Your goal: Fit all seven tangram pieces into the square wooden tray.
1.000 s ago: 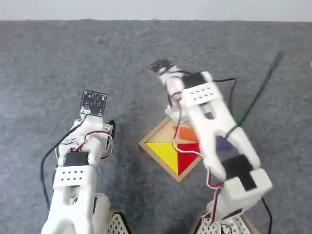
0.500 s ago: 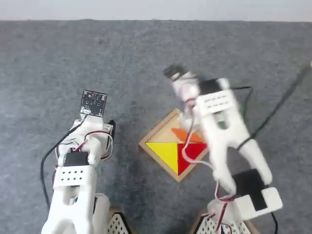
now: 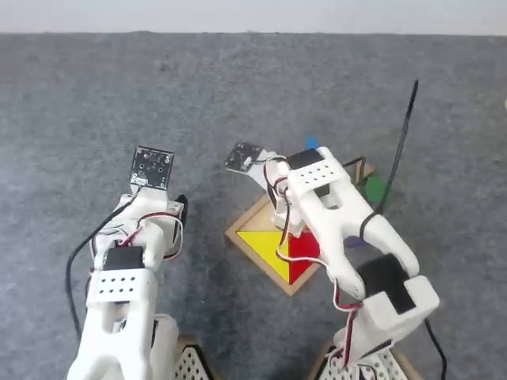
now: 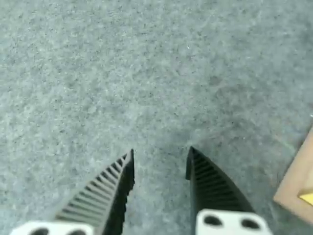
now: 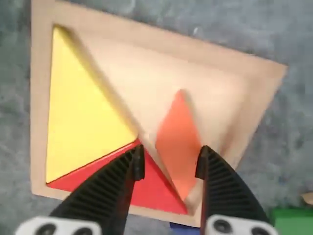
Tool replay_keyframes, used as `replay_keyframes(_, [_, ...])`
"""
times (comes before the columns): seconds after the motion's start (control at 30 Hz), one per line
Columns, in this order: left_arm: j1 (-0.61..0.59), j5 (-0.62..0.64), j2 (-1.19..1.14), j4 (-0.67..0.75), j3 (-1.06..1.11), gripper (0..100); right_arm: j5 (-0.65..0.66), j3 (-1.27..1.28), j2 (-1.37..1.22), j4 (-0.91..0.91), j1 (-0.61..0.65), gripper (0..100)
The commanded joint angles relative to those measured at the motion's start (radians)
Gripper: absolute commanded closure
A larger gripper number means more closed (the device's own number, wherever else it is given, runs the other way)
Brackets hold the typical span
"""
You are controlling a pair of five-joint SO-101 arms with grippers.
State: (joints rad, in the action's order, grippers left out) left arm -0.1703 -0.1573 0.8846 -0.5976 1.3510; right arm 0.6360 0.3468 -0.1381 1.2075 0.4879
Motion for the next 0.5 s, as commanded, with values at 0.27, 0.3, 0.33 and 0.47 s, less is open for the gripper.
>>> replay_keyframes(0.27, [-0.005, -0.008, 0.002, 0.02, -0.041, 83, 0.087, -0.041, -0.008, -0.056, -0.031, 81.2])
replay_keyframes(0.3, [-0.005, -0.008, 0.002, 0.02, -0.041, 83, 0.087, -0.041, -0.008, -0.068, -0.036, 81.2])
replay_keyframes(0.33, [-0.005, -0.008, 0.002, 0.02, -0.041, 83, 0.087, -0.041, -0.008, -0.076, -0.041, 81.2])
replay_keyframes(0.47, [-0.005, -0.008, 0.002, 0.021, -0.041, 83, 0.087, -0.041, -0.042, -0.079, -0.039, 81.2])
